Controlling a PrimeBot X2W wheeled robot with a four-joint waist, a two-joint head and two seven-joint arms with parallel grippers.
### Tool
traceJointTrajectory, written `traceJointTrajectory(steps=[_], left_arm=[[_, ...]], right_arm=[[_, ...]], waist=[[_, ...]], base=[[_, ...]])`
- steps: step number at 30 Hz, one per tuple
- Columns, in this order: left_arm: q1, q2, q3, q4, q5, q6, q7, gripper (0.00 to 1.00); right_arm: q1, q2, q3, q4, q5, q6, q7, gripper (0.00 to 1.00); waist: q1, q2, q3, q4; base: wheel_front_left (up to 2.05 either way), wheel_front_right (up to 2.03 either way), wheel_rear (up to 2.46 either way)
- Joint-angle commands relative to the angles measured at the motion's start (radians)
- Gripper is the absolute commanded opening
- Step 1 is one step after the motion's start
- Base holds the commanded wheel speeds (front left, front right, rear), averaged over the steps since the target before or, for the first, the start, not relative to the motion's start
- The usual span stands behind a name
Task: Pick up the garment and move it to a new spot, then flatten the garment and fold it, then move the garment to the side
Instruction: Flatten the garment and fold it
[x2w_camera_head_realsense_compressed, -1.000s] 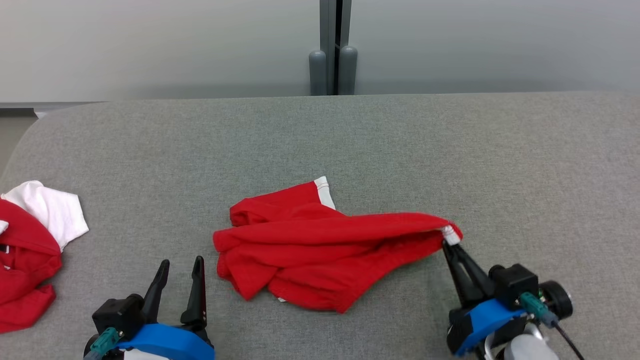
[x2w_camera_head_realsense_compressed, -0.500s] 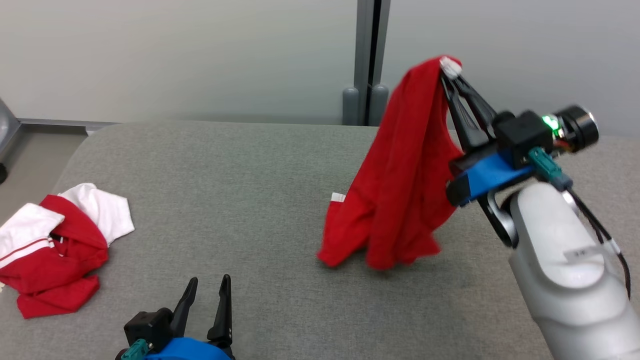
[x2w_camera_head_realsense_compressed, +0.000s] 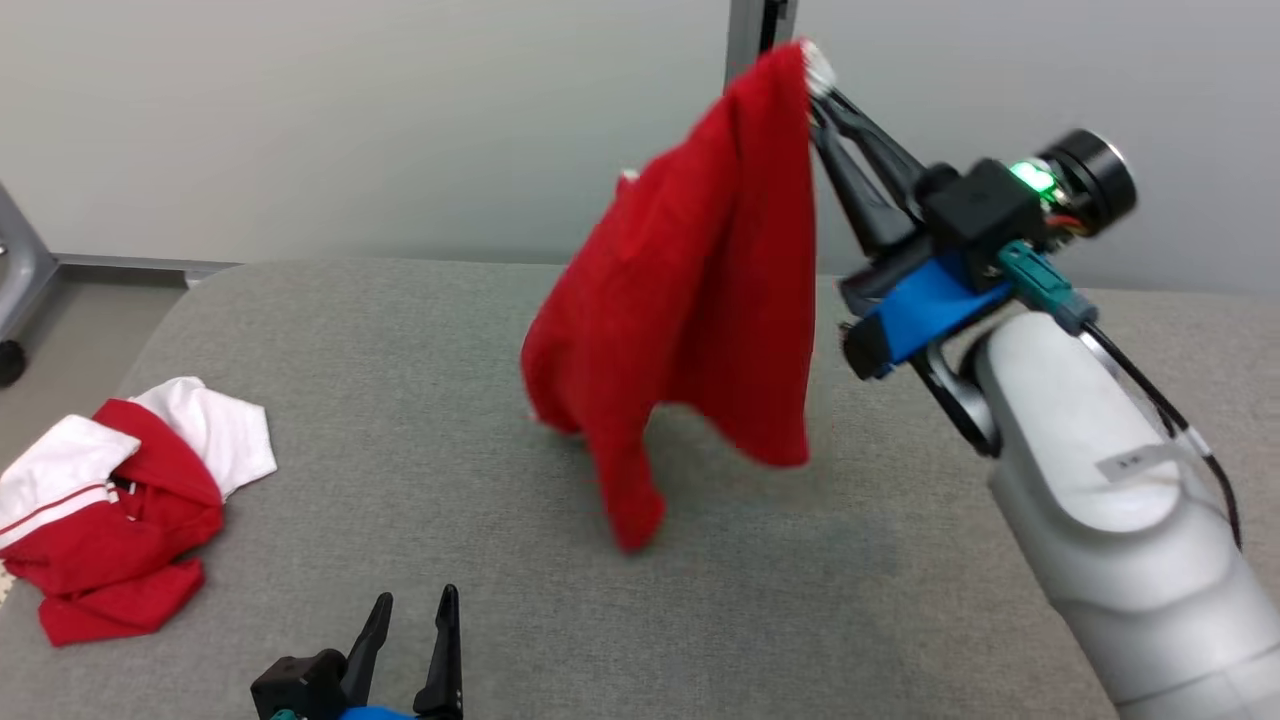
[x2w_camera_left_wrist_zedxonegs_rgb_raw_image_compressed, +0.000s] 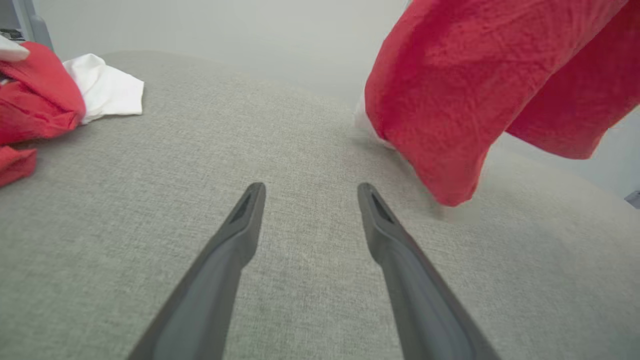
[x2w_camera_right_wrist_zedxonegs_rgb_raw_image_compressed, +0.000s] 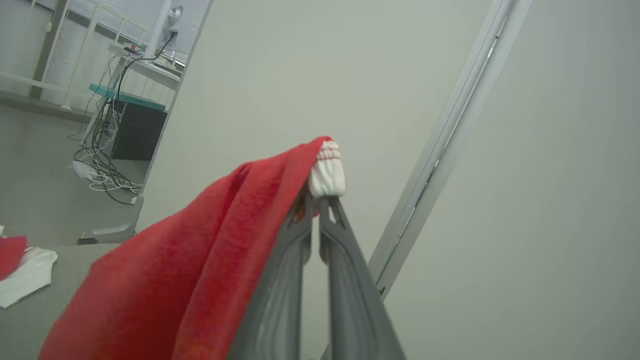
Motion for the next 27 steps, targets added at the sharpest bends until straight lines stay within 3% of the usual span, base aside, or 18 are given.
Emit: traceJointTrajectory(steps=[1, 7, 11, 12, 13, 14, 20, 27], left_arm=[[0.002, -0.003, -0.001, -0.003, 0.007, -0.002, -0.003, 1.0], [-0.018, 0.002, 0.004, -0.018, 0.011, -0.002, -0.003, 1.0], [-0.034, 0.01, -0.013, -0.033, 0.006, -0.002, -0.003, 1.0], [-0.036, 0.012, -0.016, -0.038, 0.002, -0.002, -0.003, 1.0], [-0.04, 0.017, -0.024, -0.043, 0.001, -0.002, -0.003, 1.0], [-0.041, 0.021, -0.03, -0.047, -0.001, -0.002, -0.003, 1.0], [-0.041, 0.034, -0.059, -0.063, -0.016, -0.002, -0.003, 1.0], [-0.057, 0.036, -0.061, -0.077, -0.033, -0.002, -0.003, 1.0]], right_arm=[[0.042, -0.032, -0.023, 0.011, -0.002, 0.0, -0.005, 0.0], [0.254, -0.127, -0.138, 0.096, -0.034, 0.0, 0.031, 0.0], [0.396, -0.148, -0.251, 0.165, -0.061, 0.0, 0.042, 0.0], [0.427, -0.146, -0.283, 0.18, -0.074, 0.0, 0.041, 0.08], [0.456, -0.138, -0.318, 0.191, -0.082, 0.0, 0.039, 0.88], [0.478, -0.124, -0.346, 0.196, -0.09, 0.0, 0.033, 1.0], [0.574, -0.048, -0.438, 0.17, -0.154, 0.0, 0.008, 1.0], [0.647, 0.027, -0.461, 0.099, -0.17, 0.0, -0.006, 1.0]], waist=[[0.0001, 0.0, -0.004, -0.018], [0.0001, 0.0, 0.024, -0.081], [0.0001, 0.0, 0.051, -0.109], [0.0001, 0.0, 0.057, -0.115], [0.0001, 0.0, 0.062, -0.121], [0.0001, 0.0, 0.066, -0.127], [0.0001, 0.0, 0.076, -0.16], [0.0001, 0.0, 0.08, -0.192]], base=[[0.0, 0.0, 0.0], [0.0, 0.0, 0.0], [0.0, 0.0, 0.0], [0.0, 0.0, 0.0], [0.0, 0.0, 0.0], [0.0, 0.0, 0.0], [0.0, 0.0, 0.0], [0.0, 0.0, 0.0]])
